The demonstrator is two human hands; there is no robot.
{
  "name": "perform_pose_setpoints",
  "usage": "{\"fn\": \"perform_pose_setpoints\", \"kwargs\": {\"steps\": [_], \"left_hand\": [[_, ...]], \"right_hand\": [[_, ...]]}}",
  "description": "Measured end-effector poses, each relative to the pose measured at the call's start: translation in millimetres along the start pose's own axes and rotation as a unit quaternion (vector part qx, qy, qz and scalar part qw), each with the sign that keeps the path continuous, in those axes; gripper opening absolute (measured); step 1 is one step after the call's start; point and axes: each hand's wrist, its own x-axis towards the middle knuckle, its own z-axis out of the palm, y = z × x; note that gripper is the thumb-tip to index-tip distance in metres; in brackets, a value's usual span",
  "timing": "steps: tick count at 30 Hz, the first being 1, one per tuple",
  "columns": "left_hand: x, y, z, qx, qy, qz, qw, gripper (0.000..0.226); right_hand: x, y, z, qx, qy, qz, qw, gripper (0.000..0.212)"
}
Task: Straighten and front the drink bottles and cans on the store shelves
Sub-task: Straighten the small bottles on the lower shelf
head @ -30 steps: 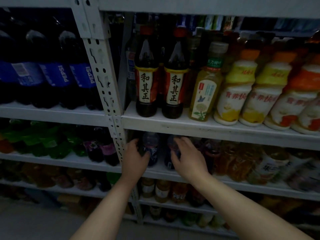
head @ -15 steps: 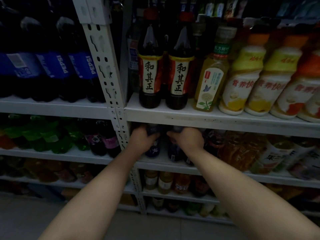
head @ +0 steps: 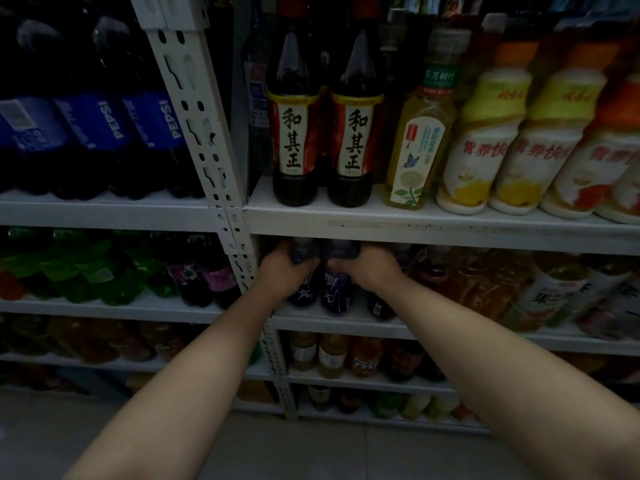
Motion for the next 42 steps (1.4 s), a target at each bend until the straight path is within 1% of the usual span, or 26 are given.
{"fn": "perform_pose_setpoints", "kwargs": {"steps": [3,4,6,7,9,11,14,16,19,22,25,28,29,31,33,34,35,37,38,39,40,42], "left_hand": [[-0.5,-0.1,-2.1,-0.035,-0.008,0.002,0.999,0.052],[-1.4,0.7,-1.7,-0.049,-0.013,0.001,0.999,0.049],[-4.3,4.0,1.6,-0.077,-0.025,0.0,0.997,0.045],[-5.6,6.0,4.5,-0.084,-0.028,0.002,0.996,0.046],[-7.1,8.8,11.0,-0.087,-0.022,0.013,0.996,0.049],[-7.2,10.4,14.3,-0.074,-0.009,0.014,0.997,0.05],[-4.8,9.5,11.9,-0.062,-0.002,0.0,0.998,0.045],[-2.9,7.7,9.2,-0.058,-0.005,0.0,0.998,0.046],[-1.3,8.1,8.0,-0.054,0.001,-0.004,0.999,0.046],[-1.9,10.8,11.0,-0.047,0.012,0.003,0.999,0.04],[-3.8,14.7,15.1,-0.031,0.006,0.014,0.999,0.032],[-6.1,16.0,16.7,-0.026,-0.009,0.013,1.0,0.038],[-7.8,15.1,16.5,-0.021,-0.013,0.017,1.0,0.042],[-12.1,12.9,15.2,-0.009,-0.017,0.031,0.999,0.054],[-19.0,12.2,13.9,0.004,-0.002,0.036,0.999,0.057],[-24.4,11.6,14.5,0.016,0.024,0.036,0.999,0.056],[-31.2,10.4,16.6,0.031,0.066,0.033,0.997,0.054],[-50.6,9.0,26.7,0.063,0.159,0.023,0.985,0.048],[-62.4,10.4,34.8,0.069,0.182,0.033,0.98,0.043],[-73.0,13.3,44.5,0.071,0.18,0.055,0.98,0.037],[-81.0,18.6,54.5,0.075,0.158,0.081,0.981,0.033],[-86.3,34.8,73.8,0.088,0.099,0.124,0.983,0.035]], "right_hand": [[3.3,-1.9,-5.2,-0.035,-0.046,0.044,0.997,0.016],[4.6,-2.5,-9.2,-0.031,-0.055,0.071,0.995,0.014],[4.7,-4.4,-17.4,0.014,-0.053,0.124,0.991,0.019],[3.9,-5.2,-21.3,0.038,-0.054,0.133,0.989,0.02],[1.6,-6.4,-25.5,0.072,-0.069,0.117,0.988,0.018],[-0.9,-7.9,-24.1,0.077,-0.078,0.09,0.99,0.021],[0.1,-5.0,-16.3,0.026,-0.036,0.08,0.996,0.028],[0.7,-2.4,-13.6,0.015,-0.018,0.078,0.997,0.033],[-0.6,0.1,-14.8,0.058,-0.026,0.09,0.994,0.017],[-1.6,2.8,-15.2,0.097,-0.018,0.083,0.992,0.016],[-3.4,3.3,-15.5,0.107,-0.007,0.07,0.992,0.012],[-6.6,2.5,-16.6,0.095,-0.003,0.063,0.993,0.019],[-8.6,2.1,-17.3,0.088,-0.001,0.048,0.995,0.022],[-18.9,4.3,-21.3,0.056,0.018,-0.016,0.998,0.026],[-39.3,15.6,-28.5,0.018,0.048,-0.091,0.995,0.035],[-52.1,25.8,-32.8,-0.004,0.064,-0.123,0.99,0.038],[-65.3,38.2,-38.3,-0.027,0.084,-0.146,0.985,0.039],[-87.8,67.2,-54.2,-0.068,0.142,-0.155,0.975,0.032],[-94.9,80.5,-64.6,-0.08,0.176,-0.143,0.971,0.028],[-98.6,91.6,-75.4,-0.09,0.209,-0.128,0.965,0.026],[-99.4,100.0,-86.0,-0.101,0.236,-0.116,0.959,0.025],[-95.1,106.8,-104.3,-0.123,0.259,-0.1,0.953,0.027]]}}
